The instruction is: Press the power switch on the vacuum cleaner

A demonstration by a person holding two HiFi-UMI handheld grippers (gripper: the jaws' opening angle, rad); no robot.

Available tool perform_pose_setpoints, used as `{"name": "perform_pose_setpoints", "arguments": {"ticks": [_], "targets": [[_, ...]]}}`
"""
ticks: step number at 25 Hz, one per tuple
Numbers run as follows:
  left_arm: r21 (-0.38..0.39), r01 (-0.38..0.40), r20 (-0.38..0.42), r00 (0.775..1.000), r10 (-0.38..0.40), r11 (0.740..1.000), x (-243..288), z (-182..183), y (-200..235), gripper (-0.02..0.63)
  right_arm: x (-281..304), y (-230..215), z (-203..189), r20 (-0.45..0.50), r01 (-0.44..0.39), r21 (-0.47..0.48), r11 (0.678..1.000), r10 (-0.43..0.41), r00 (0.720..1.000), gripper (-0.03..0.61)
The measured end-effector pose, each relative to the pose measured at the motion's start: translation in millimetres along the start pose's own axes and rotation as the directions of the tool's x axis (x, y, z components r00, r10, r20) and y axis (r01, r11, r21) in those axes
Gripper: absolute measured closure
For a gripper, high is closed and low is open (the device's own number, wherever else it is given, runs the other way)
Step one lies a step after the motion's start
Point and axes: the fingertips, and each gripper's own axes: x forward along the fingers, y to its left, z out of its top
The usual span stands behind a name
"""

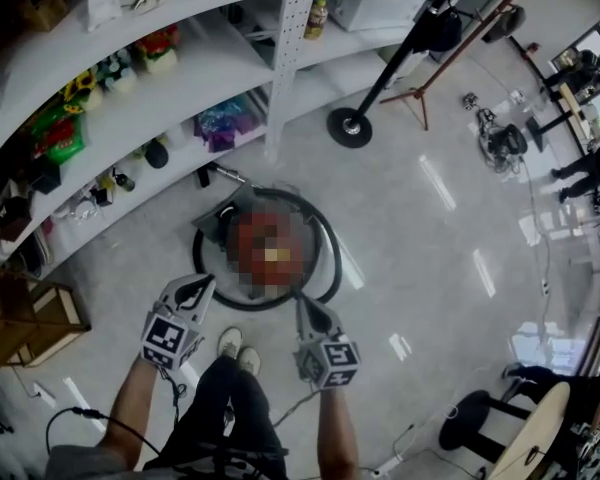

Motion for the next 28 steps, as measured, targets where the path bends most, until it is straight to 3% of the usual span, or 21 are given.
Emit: {"name": "perform_pose_setpoints", "arguments": {"ticks": [18,28], "targets": [[-0.013,0.037,-0.038,0.999,-0.037,0.999,63,-86,8,0.607,71,-39,-86,-0.048,0.017,0.035,0.999,-0.015,0.999,0.566],[0.026,0.066,-0.069,0.996,-0.064,0.997,85,-126,14,0.607,97,-59,-119,-0.069,0.032,0.061,0.998,-0.028,0.997,0.566]]}}
